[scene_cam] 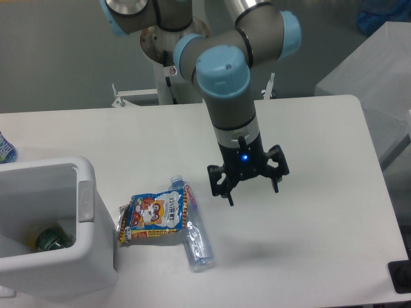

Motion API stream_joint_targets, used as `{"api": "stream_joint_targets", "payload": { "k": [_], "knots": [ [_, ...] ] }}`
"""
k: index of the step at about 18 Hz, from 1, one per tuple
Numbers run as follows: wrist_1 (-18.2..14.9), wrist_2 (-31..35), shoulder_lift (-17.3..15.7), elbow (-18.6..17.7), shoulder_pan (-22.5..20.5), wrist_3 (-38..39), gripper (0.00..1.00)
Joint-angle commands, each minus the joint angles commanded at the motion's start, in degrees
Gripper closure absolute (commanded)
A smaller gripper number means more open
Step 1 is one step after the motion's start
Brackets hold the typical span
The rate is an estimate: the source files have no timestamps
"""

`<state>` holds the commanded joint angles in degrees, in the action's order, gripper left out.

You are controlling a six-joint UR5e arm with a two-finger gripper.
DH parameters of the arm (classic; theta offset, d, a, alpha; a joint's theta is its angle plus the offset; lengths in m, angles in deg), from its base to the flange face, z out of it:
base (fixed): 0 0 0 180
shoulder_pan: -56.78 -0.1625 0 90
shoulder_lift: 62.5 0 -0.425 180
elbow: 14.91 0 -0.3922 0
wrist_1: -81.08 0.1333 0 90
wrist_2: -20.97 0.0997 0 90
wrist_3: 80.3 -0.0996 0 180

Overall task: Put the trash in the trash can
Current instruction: 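Move the open gripper down toward the clear plastic water bottle, then lower the gripper around the bottle's cap end and close on it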

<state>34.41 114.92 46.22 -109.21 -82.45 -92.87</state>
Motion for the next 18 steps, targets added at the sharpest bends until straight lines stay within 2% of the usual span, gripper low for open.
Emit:
{"api": "stream_joint_targets", "payload": {
  "k": [6,8,11,16,18],
  "knots": [
    [0.1,0.2,4.6,0.0,2.8,0.2,0.0],
    [0.1,-0.4,6.8,1.7,3.0,0.6,0.0],
    [0.1,-2.3,10.7,4.5,4.0,5.6,0.0],
    [0.1,-4.3,15.1,8.1,5.4,6.9,0.0],
    [0.1,-4.3,15.9,8.9,6.0,6.9,0.0]
  ]
}}
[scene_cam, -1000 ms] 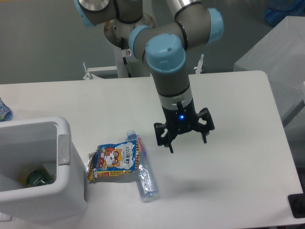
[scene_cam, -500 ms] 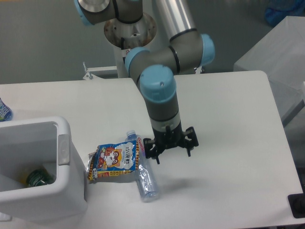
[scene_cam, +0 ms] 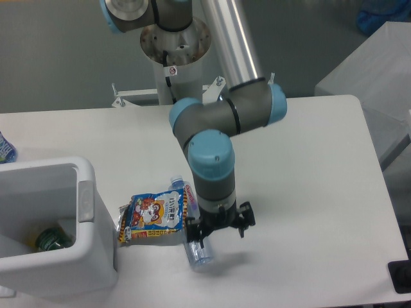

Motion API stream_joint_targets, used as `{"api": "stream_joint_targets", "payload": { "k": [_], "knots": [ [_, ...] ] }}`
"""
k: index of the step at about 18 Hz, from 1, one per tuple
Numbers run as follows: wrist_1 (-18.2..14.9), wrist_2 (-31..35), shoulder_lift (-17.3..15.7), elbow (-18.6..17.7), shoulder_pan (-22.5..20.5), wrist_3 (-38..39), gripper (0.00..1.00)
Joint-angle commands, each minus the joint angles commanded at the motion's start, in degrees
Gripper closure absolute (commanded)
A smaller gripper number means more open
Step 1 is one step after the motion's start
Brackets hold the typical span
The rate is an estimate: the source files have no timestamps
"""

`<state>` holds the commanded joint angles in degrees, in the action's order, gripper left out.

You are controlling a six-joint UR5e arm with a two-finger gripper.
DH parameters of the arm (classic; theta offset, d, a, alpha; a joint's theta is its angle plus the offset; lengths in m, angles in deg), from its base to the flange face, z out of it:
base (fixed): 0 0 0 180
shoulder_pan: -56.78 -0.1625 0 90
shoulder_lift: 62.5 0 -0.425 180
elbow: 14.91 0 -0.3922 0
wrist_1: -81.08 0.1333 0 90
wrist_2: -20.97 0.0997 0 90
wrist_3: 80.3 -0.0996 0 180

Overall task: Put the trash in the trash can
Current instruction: 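Lower the gripper around the bottle's cap end and close on it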

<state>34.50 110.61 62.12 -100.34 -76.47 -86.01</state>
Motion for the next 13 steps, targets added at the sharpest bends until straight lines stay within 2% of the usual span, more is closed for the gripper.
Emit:
{"api": "stream_joint_targets", "payload": {
  "k": [13],
  "knots": [
    [0.3,0.4,2.9,-0.3,1.8,-0.4,0.0]
  ]
}}
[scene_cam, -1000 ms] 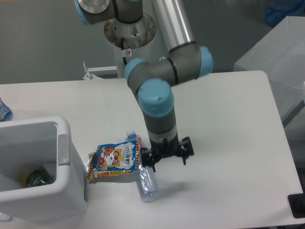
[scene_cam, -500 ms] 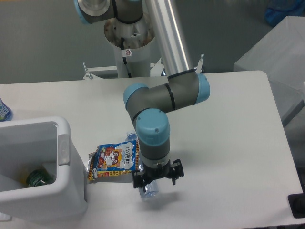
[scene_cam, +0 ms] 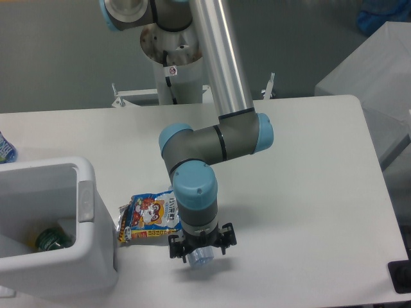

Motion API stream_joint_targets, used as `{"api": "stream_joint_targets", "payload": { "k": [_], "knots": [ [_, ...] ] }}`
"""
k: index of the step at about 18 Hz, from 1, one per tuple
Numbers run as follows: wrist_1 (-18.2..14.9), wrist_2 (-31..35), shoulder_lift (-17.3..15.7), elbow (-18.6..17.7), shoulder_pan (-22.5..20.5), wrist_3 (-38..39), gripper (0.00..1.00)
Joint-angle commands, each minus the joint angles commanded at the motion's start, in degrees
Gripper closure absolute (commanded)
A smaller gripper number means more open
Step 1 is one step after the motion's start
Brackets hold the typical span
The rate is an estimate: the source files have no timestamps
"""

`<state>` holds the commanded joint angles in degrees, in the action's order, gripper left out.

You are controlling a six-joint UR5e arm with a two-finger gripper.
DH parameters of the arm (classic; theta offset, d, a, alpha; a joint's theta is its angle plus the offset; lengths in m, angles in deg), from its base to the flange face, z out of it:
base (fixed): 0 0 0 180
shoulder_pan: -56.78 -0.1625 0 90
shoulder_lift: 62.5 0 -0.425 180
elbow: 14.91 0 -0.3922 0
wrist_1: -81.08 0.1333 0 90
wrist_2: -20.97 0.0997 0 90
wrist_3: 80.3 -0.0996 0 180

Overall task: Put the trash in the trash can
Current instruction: 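Lower the gripper around the bottle's cap end and close on it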

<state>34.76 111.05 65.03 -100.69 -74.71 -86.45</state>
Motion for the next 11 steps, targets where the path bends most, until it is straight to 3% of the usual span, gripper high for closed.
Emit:
{"api": "stream_joint_targets", "payload": {
  "k": [11],
  "knots": [
    [0.3,1.6,2.1,-0.2,0.4,0.0,0.02]
  ]
}}
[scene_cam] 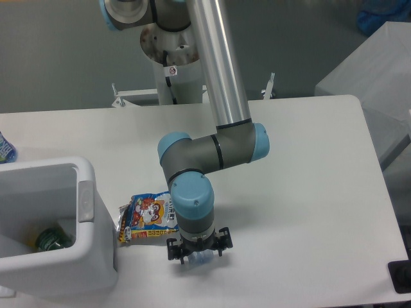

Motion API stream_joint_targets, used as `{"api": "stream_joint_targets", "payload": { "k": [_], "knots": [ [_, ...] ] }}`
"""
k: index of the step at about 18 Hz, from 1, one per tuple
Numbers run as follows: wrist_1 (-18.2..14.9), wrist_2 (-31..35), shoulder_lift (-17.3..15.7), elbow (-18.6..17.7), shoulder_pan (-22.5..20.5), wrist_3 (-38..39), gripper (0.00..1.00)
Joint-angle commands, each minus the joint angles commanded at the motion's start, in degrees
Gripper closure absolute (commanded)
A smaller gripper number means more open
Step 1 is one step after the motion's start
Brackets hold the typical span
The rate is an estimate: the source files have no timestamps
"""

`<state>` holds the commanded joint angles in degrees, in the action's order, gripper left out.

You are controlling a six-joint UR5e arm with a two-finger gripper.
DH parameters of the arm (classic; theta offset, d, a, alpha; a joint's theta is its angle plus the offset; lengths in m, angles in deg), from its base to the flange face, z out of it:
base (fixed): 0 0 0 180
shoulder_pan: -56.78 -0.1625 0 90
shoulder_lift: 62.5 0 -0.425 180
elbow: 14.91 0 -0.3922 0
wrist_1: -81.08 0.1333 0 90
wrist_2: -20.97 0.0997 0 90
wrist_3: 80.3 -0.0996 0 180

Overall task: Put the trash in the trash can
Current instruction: 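Lower the gripper around the bottle's cap end and close on it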

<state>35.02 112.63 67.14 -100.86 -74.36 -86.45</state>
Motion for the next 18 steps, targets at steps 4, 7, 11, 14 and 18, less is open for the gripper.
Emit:
{"api": "stream_joint_targets", "payload": {
  "k": [4,7,11,14,18],
  "knots": [
    [0.2,0.0,-0.1,-0.1,0.1,0.0,0.18],
    [1.1,0.2,0.0,-0.1,0.1,0.4,0.27],
    [1.8,0.3,0.1,-0.3,0.1,0.3,0.34],
    [1.9,1.5,0.2,-0.3,0.2,-0.1,0.4],
    [1.9,1.5,0.1,-0.4,0.2,-0.4,0.41]
  ]
}}
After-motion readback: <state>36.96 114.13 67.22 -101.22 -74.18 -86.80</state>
